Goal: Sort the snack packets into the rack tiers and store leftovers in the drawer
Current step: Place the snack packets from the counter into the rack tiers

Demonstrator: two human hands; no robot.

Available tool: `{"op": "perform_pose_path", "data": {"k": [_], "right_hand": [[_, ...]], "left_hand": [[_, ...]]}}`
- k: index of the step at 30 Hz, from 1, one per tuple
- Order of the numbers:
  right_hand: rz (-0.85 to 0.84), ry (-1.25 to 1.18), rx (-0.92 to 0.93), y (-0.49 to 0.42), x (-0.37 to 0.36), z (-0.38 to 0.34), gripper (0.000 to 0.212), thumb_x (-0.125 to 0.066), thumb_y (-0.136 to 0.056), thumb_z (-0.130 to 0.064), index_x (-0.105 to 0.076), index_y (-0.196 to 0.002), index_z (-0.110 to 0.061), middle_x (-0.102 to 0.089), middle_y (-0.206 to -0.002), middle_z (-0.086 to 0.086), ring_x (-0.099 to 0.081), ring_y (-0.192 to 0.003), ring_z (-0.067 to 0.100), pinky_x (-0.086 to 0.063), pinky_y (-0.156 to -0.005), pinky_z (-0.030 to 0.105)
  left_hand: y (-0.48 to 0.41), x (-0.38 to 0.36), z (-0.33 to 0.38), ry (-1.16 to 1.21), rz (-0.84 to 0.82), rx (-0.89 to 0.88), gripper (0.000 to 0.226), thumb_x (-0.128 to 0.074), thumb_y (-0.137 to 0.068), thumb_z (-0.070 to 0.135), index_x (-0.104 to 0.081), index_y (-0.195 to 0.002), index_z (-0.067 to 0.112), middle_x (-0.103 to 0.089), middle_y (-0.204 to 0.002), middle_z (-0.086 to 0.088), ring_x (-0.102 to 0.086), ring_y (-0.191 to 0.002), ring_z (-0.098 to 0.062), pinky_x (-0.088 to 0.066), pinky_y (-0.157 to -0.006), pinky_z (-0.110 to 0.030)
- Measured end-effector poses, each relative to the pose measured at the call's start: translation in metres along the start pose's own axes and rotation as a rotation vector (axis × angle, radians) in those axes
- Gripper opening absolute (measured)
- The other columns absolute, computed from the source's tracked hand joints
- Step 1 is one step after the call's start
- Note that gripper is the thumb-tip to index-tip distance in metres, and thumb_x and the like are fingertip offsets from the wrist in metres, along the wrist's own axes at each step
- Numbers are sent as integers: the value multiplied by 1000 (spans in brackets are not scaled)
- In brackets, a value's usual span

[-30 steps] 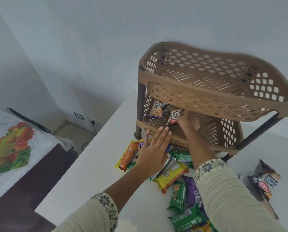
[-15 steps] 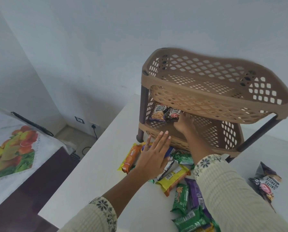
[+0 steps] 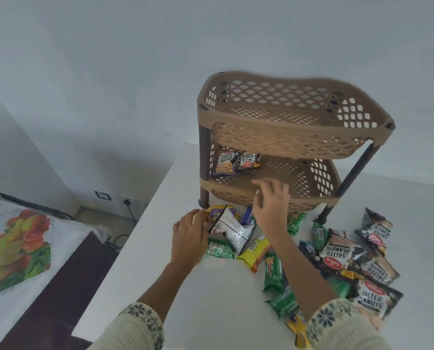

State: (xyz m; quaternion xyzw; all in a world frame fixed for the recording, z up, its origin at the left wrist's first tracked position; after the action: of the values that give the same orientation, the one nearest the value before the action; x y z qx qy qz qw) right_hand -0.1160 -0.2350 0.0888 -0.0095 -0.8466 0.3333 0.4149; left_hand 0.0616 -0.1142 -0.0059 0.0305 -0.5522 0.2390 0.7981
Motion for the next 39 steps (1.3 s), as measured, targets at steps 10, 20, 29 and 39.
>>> {"op": "perform_pose_path", "data": {"k": [10, 20, 29, 39], "right_hand": [[-433, 111, -89, 78, -51, -11, 44, -62, -86, -38, -58, -125, -18, -58, -118, 5, -48, -112, 29, -45, -89, 42], [-559, 242, -196, 112, -62, 1, 55, -54, -91, -46, -43, -139, -21, -53, -138, 5, -35, -134, 27, -31, -107, 48], [-71, -24, -177, 99, -6, -13, 49, -60, -82, -38, -60, -120, -7, -66, -104, 8, -57, -100, 32, -50, -84, 46], [272, -431, -73, 30, 79, -52, 48, -60, -89, -44, -49, -129, -21, -56, -111, -7, -54, -103, 16, -48, -84, 33]], "left_hand": [[17, -11, -35, 109, -159, 274, 61, -43, -95, 50, -38, -144, 13, -47, -139, -12, -47, -123, -30, -39, -98, -45], [5, -24, -39, 274, -308, 413, 56, -58, -89, 39, -45, -135, 11, -57, -124, -14, -53, -116, -32, -47, -93, -42], [6, 25, -20, 400, -21, 272, 50, -68, -74, 42, -59, -122, 26, -60, -100, 3, -60, -95, -21, -55, -75, -42], [0, 130, 57, 691, 409, -191, 53, -71, -78, 41, -54, -127, 28, -57, -109, 9, -59, -97, -11, -57, -66, -32]]}}
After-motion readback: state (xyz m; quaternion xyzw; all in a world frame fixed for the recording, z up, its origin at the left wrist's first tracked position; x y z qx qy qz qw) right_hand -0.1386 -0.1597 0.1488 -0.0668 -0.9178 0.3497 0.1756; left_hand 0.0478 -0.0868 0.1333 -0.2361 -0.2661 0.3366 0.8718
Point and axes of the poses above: each hand's wrist, its own y-axis away from the middle knuckle, its own x-axis out of the back of the hand, z = x × y, the point moved 7 cm from there along -y, towards the middle knuckle
